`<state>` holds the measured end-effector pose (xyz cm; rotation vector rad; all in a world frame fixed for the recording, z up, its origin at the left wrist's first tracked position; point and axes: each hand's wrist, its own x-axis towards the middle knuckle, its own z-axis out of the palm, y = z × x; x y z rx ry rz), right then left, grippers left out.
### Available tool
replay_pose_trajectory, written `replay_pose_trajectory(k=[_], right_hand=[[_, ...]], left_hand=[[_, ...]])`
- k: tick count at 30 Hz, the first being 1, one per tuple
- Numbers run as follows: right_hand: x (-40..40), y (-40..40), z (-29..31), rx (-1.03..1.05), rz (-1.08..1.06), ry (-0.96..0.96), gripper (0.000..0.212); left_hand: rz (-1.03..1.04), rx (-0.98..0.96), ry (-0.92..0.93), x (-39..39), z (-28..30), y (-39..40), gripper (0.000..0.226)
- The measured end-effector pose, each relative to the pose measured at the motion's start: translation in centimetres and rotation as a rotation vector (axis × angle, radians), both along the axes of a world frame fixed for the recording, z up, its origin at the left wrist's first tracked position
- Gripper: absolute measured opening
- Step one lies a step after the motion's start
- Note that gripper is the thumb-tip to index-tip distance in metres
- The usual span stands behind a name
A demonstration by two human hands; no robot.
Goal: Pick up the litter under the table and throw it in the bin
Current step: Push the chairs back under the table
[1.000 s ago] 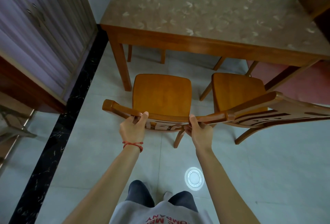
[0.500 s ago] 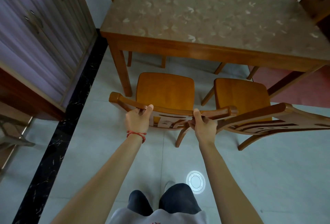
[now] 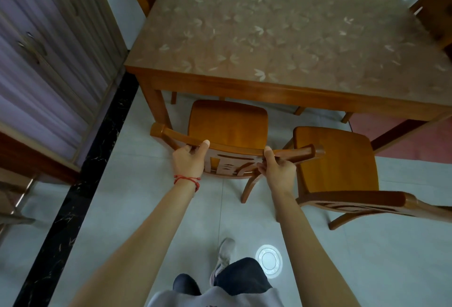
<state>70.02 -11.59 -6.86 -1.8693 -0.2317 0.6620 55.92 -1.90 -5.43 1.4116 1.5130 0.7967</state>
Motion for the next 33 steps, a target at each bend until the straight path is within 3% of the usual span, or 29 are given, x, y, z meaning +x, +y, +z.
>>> replay_pose_trajectory(k=[33], right_hand=[[11.6,17.9,-0.5,-0.02,0.016,0.027,0.027]], left_hand=[[0.056,-0.045,-0.07,11.3,-0.2,17.6,0.033]])
